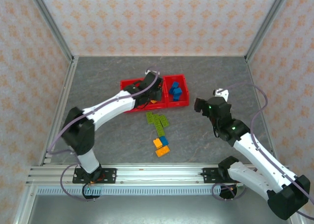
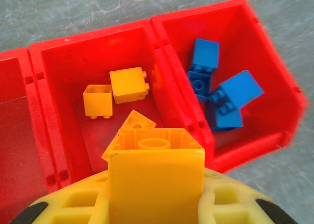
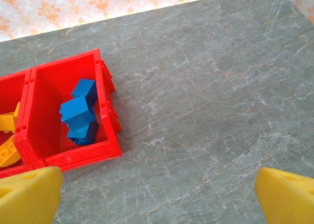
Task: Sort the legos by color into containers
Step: Place the lego in the container.
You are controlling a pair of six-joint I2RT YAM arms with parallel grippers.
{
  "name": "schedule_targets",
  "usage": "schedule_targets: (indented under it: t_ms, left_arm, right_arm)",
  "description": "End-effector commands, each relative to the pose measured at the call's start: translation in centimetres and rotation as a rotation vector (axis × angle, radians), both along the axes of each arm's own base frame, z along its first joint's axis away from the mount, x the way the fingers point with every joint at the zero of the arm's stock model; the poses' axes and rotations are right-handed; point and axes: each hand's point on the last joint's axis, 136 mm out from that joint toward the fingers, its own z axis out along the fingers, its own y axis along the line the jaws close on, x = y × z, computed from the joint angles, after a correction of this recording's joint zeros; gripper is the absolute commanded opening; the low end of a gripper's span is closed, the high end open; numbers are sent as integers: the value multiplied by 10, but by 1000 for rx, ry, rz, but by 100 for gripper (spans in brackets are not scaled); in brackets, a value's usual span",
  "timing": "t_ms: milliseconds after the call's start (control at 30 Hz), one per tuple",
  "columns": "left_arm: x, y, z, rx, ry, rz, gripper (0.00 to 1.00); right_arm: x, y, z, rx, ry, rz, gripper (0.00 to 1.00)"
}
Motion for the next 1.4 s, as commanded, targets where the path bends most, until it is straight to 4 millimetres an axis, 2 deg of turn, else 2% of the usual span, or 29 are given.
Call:
schedule_targets:
  t_ms: [0,100,333,400,433,467,500,600,633,733,900,1033,1367]
  left_arm:
    - [15,12,-20,107,50,14,20]
    - [29,13,-38,153,82,28,22]
    - [47,19,-41,113,99,50,40]
    - [47,23,-39,117,97,48,42]
    - [45,26,-37,115,92,50,49]
    - [43,26,-31,103,80,46,62]
    - [40,27,-27,91,69,42,69]
    - [28,33,-2,21,6,61,80]
    - [22,35,2,-9,-16,70,86]
    - [-3,33,7,-108,-42,42,97]
    - [-58,20,12,-110,-67,-34,99]
    - [-105,5,-5,-74,-34,-123,99]
    - [-203,-10,-48,-45,127,-263,97]
  right_arm:
    - [-4,-8,0,2,-6,-28,100]
    - [-6,-9,3,8,-20,-28,100]
    - [-9,-8,0,18,-17,-16,100]
    - [-10,-6,-3,29,-9,-5,100]
    - [-10,-5,-4,33,-6,-3,100]
    - [-11,-5,-6,31,-2,-3,100]
    - [-11,-5,-6,34,-3,-5,100]
    - [-11,-4,-7,34,2,-1,100]
    - [-11,-4,-7,37,1,1,100]
    - [-10,-3,-10,34,12,0,100]
    - [-10,-4,-9,34,13,-2,100]
    - [-8,-2,-9,35,13,4,100]
    - [-8,-1,-8,32,13,7,100]
